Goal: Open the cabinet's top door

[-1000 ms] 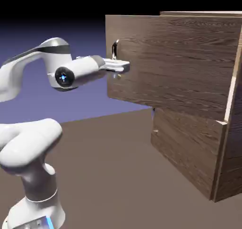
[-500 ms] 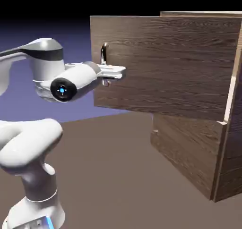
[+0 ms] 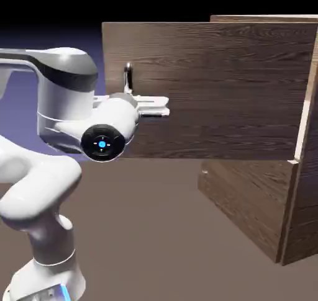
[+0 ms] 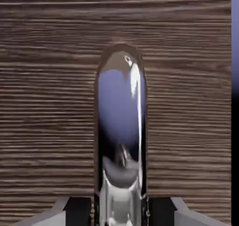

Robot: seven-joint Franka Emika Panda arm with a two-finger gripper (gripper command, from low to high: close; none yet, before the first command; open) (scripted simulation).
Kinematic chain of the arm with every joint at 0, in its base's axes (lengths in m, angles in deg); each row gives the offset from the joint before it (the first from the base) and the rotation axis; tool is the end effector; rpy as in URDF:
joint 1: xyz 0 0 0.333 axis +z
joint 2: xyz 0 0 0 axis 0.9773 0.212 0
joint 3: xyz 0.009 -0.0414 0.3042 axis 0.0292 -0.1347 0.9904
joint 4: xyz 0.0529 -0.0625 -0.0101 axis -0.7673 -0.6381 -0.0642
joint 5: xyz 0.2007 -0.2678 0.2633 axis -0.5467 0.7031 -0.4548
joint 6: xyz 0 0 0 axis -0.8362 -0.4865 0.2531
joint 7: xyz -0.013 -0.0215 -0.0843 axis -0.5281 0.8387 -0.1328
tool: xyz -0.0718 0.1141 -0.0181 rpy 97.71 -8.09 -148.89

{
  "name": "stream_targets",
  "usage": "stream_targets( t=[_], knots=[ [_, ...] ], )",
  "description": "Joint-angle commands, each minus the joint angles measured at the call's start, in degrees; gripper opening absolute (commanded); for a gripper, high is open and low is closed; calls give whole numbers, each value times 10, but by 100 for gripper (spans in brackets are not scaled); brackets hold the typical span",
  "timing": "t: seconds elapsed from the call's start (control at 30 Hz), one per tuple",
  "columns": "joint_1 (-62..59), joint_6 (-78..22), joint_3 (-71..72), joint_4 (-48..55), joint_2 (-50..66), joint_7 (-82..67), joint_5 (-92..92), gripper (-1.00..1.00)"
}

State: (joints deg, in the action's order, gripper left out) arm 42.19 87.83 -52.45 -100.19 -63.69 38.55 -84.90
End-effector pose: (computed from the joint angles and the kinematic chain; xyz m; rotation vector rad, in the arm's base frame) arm 0.2159 -0.1361 0.5359 -0.3469 1.7600 1.4897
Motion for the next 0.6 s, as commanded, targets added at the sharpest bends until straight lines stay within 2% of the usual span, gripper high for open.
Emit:
stream_targets(
  t=[0.0, 0.57],
  knots=[
    [10, -15, -16, 16, 21, -10, 15, -100],
    [222, -297, -281, 345, 374, -197, 166, -100]
  ],
)
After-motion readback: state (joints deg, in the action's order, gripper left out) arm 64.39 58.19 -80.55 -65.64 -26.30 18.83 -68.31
